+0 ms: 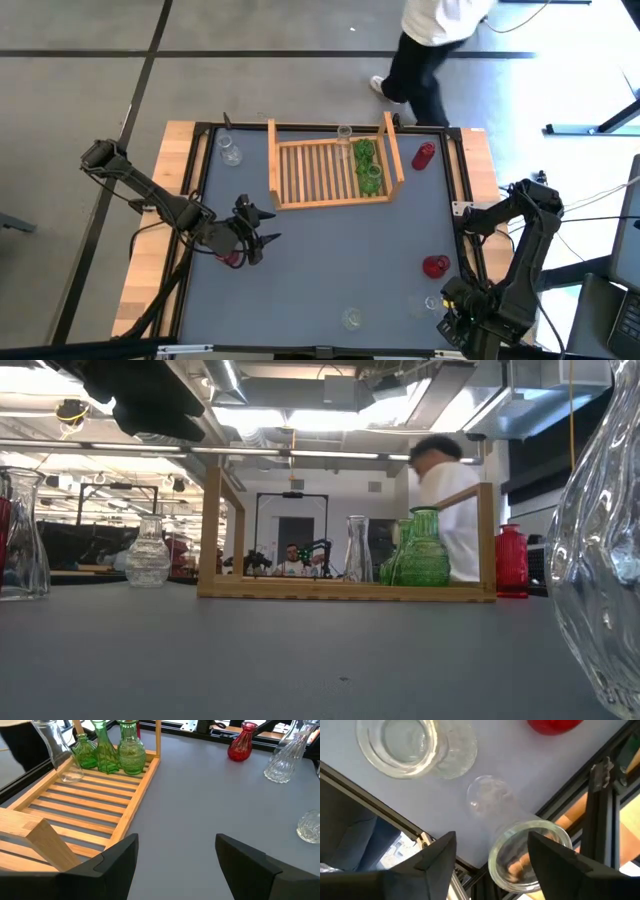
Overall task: Sort vases onto shelf
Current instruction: Put the transparent vase on the shelf aligned with the other transparent vase
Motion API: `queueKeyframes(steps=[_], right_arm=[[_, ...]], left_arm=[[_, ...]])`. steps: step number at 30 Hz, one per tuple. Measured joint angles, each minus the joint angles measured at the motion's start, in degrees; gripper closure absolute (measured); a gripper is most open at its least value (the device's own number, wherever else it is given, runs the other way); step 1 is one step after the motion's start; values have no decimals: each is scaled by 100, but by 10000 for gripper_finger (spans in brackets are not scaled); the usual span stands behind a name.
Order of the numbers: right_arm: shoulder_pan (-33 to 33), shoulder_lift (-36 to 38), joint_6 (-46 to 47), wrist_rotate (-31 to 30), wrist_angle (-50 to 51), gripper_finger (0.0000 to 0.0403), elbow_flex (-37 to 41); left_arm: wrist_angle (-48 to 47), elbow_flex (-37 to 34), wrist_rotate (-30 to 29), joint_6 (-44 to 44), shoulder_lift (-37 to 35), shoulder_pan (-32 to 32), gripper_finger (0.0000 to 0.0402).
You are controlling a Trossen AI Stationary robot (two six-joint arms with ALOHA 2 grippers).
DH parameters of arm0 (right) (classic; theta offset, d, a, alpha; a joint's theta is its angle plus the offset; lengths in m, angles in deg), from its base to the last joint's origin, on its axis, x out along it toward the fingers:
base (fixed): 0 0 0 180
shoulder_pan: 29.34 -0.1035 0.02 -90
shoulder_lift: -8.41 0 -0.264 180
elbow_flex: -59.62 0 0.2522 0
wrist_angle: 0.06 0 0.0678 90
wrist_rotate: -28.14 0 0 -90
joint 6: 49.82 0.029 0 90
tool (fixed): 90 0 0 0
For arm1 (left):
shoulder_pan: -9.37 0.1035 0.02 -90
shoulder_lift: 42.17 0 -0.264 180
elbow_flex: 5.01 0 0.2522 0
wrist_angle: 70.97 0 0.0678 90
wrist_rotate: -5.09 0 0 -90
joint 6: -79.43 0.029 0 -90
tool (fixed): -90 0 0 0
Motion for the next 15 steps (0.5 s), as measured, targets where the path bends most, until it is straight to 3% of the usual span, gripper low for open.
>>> queueKeyframes(steps=[15], right_arm=[[-4,0,-323,8,101,384,16]], left_arm=[[0,0,0,0,0,0,143]])
